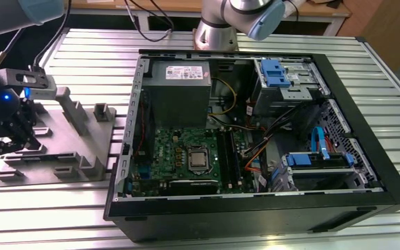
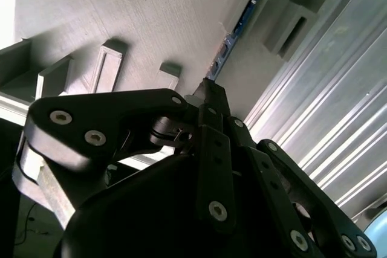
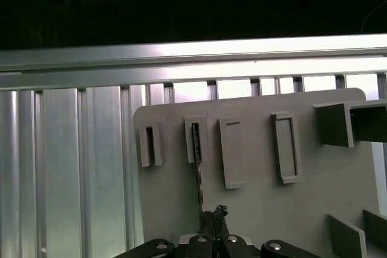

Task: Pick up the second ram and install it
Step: 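Pick up the second ram and move it above second insertion slot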

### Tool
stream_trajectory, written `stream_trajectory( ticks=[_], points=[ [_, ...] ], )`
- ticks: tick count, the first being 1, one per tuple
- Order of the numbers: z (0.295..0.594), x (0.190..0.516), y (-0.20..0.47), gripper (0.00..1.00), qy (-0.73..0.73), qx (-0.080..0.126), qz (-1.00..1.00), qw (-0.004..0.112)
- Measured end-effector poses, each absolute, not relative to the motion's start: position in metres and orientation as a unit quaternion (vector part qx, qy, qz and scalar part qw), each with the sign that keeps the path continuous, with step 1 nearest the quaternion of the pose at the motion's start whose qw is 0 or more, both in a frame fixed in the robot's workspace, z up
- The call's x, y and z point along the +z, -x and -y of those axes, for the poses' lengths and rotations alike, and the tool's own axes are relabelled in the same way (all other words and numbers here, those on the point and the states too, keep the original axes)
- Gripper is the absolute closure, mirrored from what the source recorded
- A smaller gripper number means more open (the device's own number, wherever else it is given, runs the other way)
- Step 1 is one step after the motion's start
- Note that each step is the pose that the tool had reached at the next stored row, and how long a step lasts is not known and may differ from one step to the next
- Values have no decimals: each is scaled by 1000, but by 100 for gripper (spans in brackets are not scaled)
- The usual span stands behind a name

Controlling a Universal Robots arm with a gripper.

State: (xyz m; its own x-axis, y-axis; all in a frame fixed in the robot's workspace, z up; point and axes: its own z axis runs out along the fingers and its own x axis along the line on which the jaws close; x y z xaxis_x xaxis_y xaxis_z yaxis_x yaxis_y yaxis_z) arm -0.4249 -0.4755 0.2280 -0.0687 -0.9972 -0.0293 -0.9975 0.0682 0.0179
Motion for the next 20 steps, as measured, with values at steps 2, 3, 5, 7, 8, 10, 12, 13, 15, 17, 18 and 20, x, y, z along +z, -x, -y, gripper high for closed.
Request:
stream_trajectory(
  ticks=[2, 3, 5, 7, 8, 10, 12, 13, 15, 17, 18, 20],
  points=[
    [476, 225, 425, 90, 682, 17, -731, 4],
    [476, 224, 425, 90, 682, 17, -731, 4],
    [477, 223, 425, 90, 682, 17, -731, 4],
    [479, 222, 424, 90, 682, 17, -731, 5],
    [480, 222, 424, 90, 682, 17, -731, 4],
    [482, 221, 424, 90, 682, 17, -731, 4],
    [483, 219, 423, 90, 682, 17, -731, 5],
    [483, 218, 423, 90, 682, 17, -731, 5],
    [483, 216, 423, 90, 683, 17, -730, 4],
    [483, 215, 423, 90, 684, 17, -729, 4],
    [483, 215, 423, 90, 685, 17, -729, 4],
    [483, 214, 423, 90, 685, 17, -728, 4]
  ],
)
